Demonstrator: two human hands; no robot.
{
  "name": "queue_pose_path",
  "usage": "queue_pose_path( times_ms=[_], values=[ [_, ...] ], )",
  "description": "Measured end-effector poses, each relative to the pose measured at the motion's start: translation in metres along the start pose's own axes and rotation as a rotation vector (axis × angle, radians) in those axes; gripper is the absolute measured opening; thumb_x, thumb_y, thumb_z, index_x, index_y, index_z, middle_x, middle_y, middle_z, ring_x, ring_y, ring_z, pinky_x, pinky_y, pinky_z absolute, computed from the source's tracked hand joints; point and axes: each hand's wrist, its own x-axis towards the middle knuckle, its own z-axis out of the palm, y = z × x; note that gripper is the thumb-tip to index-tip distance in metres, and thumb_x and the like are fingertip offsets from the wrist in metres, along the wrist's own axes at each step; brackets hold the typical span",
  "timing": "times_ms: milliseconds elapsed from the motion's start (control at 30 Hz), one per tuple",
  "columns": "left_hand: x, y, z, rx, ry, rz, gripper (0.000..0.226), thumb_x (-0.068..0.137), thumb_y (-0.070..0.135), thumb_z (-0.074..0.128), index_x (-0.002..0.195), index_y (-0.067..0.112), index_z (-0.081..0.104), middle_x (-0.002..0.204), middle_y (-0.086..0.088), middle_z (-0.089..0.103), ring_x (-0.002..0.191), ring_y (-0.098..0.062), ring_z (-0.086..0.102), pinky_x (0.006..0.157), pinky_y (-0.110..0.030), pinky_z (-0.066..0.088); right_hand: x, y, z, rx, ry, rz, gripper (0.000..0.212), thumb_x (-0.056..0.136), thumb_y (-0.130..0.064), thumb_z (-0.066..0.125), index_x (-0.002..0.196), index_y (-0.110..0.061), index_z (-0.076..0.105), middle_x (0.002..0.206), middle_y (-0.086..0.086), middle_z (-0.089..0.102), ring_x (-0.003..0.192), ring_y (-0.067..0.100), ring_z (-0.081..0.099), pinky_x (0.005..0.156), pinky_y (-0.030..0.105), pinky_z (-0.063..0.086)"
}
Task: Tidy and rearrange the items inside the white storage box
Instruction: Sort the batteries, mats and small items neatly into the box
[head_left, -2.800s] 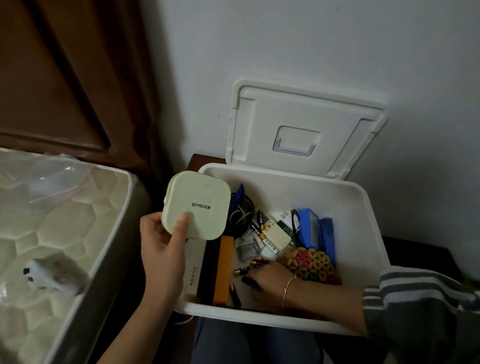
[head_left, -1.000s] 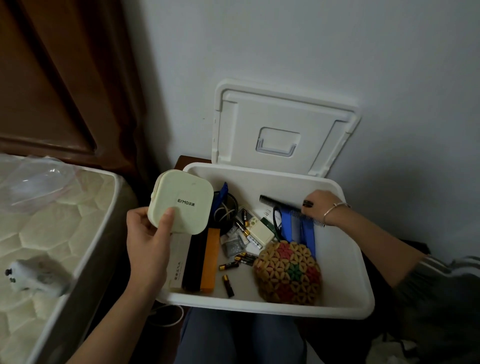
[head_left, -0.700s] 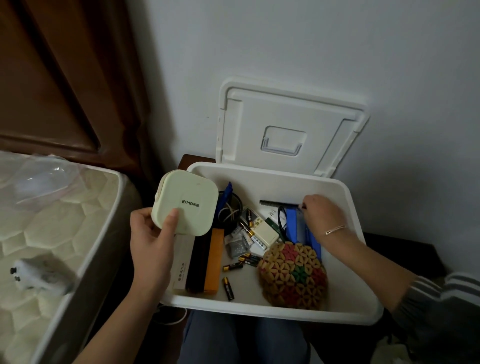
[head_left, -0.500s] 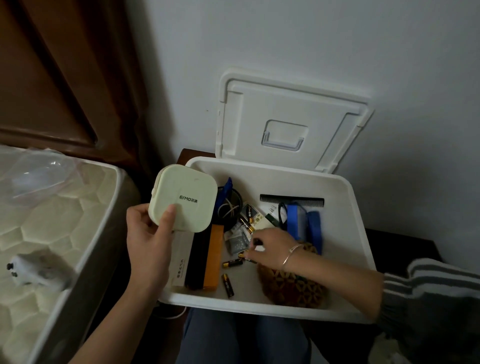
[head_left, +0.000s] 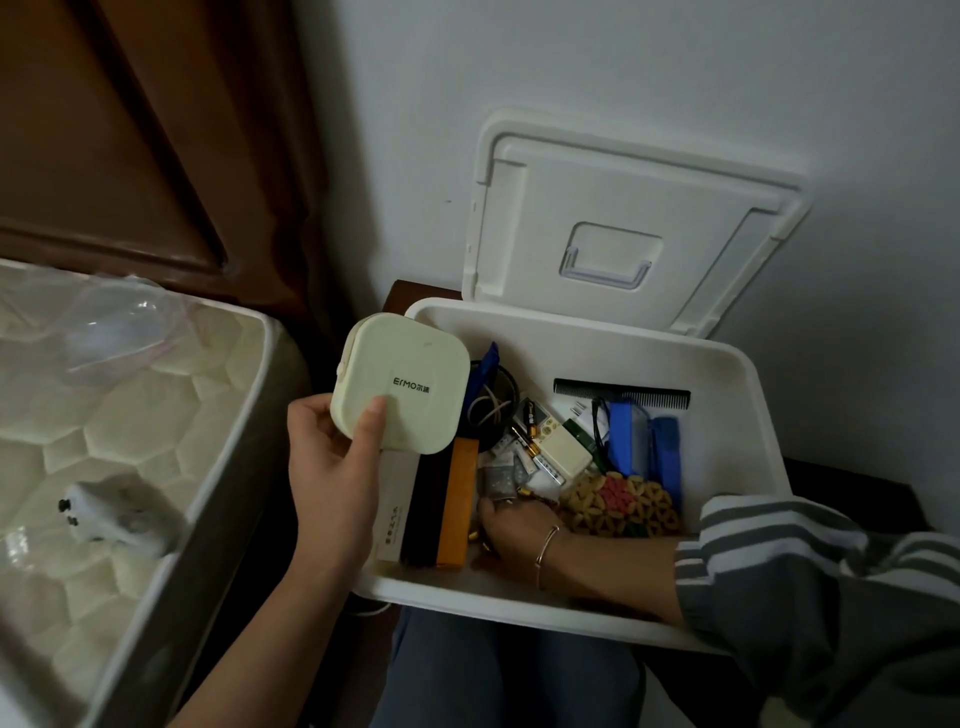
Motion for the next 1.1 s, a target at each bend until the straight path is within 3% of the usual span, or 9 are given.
queue_pose_path(
  times_ms=[100,267,433,500,567,667,767,867,1100],
  values=[
    [0.001,-0.003,0.000,-0.005,0.008,-0.006,0.029,0.074,0.061,0.064,0.093,0.044,0.049,0.101,0.015,0.064,0.095,-0.005,0.066,0.072,-0.030,0.055,-0.004,0.002,0.001,0.062,-0.011,-0.001,0.044,0.088,-0.035,0.060,0.117,-0.006,0.046,0.114,0.020,0.058,0.101,0.036,0.058,0.076,0.038,0.045],
    [0.000,-0.004,-0.001,0.000,0.010,-0.001,0.028,0.075,0.060,0.063,0.094,0.045,0.049,0.100,0.017,0.063,0.094,-0.002,0.065,0.069,-0.026,0.054,-0.001,0.001,0.005,-0.050,-0.055,-0.051,0.033,0.095,-0.026,0.044,0.118,-0.003,0.047,0.100,0.024,0.064,0.088,0.039,0.062,0.066,0.036,0.037],
    [0.002,-0.003,0.000,-0.015,0.006,-0.012,0.028,0.074,0.061,0.063,0.093,0.045,0.049,0.101,0.014,0.063,0.095,-0.003,0.065,0.072,-0.027,0.055,-0.004,0.004,-0.013,0.015,-0.128,-0.048,0.028,0.090,-0.023,0.051,0.110,-0.004,0.054,0.100,0.020,0.063,0.089,0.034,0.062,0.070,0.033,0.044],
    [0.002,-0.004,-0.001,-0.014,0.000,-0.014,0.028,0.074,0.061,0.063,0.093,0.045,0.049,0.102,0.014,0.064,0.096,-0.005,0.065,0.073,-0.029,0.055,-0.012,0.008,-0.025,0.241,-0.161,0.001,0.015,0.088,-0.028,0.056,0.088,-0.013,0.058,0.085,0.007,0.061,0.078,0.023,0.058,0.067,0.028,0.044],
    [0.003,-0.005,-0.001,-0.014,-0.002,-0.013,0.028,0.075,0.060,0.063,0.093,0.044,0.049,0.103,0.013,0.064,0.096,-0.005,0.065,0.074,-0.030,0.056,-0.022,0.016,-0.039,0.660,-0.210,0.163,0.018,0.087,-0.030,0.059,0.073,-0.020,0.053,0.071,-0.003,0.054,0.066,0.012,0.052,0.059,0.022,0.042],
    [0.003,-0.005,-0.001,-0.012,-0.001,-0.009,0.029,0.076,0.061,0.063,0.094,0.044,0.049,0.102,0.014,0.064,0.095,-0.004,0.065,0.071,-0.029,0.056,-0.037,0.033,-0.059,1.511,-0.367,0.349,0.018,0.082,-0.025,0.069,0.091,-0.013,0.059,0.083,0.003,0.066,0.076,0.016,0.064,0.064,0.025,0.055],
    [0.002,-0.004,-0.001,-0.014,-0.002,-0.007,0.028,0.076,0.060,0.063,0.094,0.044,0.049,0.100,0.020,0.064,0.094,-0.001,0.065,0.070,-0.027,0.055,-0.045,0.047,-0.067,1.995,-0.381,0.268,0.025,0.076,-0.023,0.074,0.088,-0.007,0.059,0.081,0.009,0.066,0.074,0.021,0.065,0.069,0.030,0.058],
    [0.002,-0.003,-0.001,-0.022,-0.005,-0.007,0.026,0.078,0.057,0.063,0.094,0.043,0.049,0.099,0.023,0.064,0.094,0.000,0.065,0.070,-0.027,0.055,-0.044,0.052,-0.066,2.204,-0.295,0.214,0.032,0.068,-0.028,0.083,0.078,-0.006,0.062,0.076,0.010,0.063,0.069,0.021,0.065,0.064,0.032,0.060],
    [0.002,-0.004,-0.001,-0.033,-0.002,-0.010,0.027,0.074,0.062,0.064,0.091,0.048,0.049,0.101,0.014,0.065,0.095,-0.004,0.066,0.071,-0.027,0.055,-0.038,0.060,-0.060,2.286,-0.078,0.301,0.042,0.070,-0.048,0.076,0.066,-0.009,0.062,0.065,0.006,0.058,0.060,0.017,0.061,0.057,0.030,0.058]
  ],
)
